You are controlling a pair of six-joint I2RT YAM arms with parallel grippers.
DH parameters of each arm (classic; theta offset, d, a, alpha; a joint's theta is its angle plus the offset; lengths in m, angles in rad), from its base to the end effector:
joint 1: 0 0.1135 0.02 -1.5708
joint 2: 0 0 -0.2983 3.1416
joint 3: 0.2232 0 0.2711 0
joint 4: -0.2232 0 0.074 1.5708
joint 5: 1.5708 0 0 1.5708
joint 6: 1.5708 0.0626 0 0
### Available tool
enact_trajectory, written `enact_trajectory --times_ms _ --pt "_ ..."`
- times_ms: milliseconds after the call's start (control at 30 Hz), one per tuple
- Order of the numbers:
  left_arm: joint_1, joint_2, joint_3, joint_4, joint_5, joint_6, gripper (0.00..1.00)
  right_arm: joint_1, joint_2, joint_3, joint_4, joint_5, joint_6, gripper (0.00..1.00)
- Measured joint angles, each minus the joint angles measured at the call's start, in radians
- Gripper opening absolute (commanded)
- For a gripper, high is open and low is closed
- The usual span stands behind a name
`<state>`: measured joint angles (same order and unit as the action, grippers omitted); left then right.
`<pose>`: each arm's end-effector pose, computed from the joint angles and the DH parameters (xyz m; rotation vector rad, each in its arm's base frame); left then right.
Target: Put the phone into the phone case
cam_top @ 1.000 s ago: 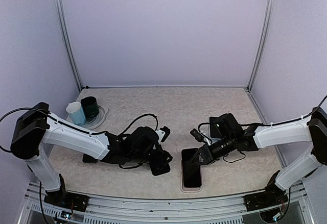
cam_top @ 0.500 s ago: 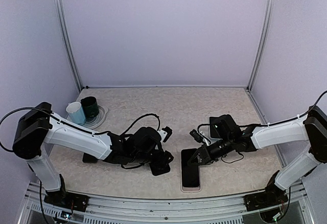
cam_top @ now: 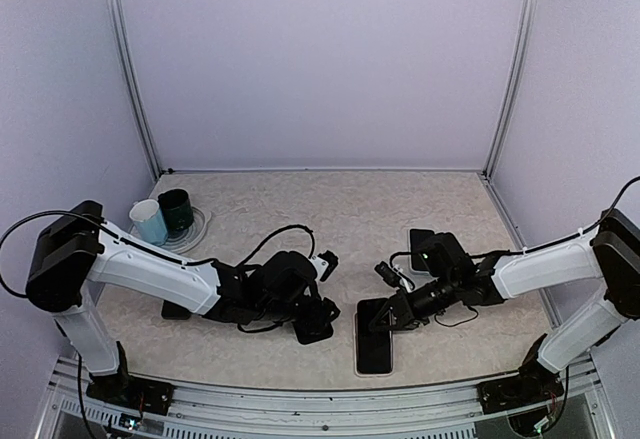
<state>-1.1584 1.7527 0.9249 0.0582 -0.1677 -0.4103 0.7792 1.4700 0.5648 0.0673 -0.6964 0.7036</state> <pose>0.1677 -0.3572 0.1583 0.7976 2.2657 -0.5753 0.1725 0.2268 0.1487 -0.4779 2.6839 1.4226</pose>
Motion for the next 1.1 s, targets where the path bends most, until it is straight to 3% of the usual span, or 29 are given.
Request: enact_trajectory --times_ms 400,533,633,767,967,1100 --pt "0.0 0.018 0.002 -0.004 -0.003 0.013 0.58 0.0 0.037 -0.026 0.099 -0.025 0.066 0.0" --pt "0.0 0.018 0.004 -0.007 -0.007 0.016 0.58 0.0 0.038 -0.019 0.077 -0.018 0.058 0.31" --pt "0.0 0.018 0.009 -0.008 -0.01 0.018 0.58 0.003 0.04 0.001 0.018 0.021 0.028 0.41" --pt "0.0 0.023 0.016 -0.007 -0.013 0.019 0.58 0.004 0.052 0.058 -0.093 0.077 -0.034 0.46" --pt "0.0 0.05 0.028 -0.011 -0.008 0.026 0.39 0.005 0.089 0.196 -0.298 0.189 -0.142 0.54" --pt "0.0 0.07 0.033 -0.014 0.008 0.04 0.26 0.006 0.09 0.256 -0.41 0.27 -0.198 0.5"
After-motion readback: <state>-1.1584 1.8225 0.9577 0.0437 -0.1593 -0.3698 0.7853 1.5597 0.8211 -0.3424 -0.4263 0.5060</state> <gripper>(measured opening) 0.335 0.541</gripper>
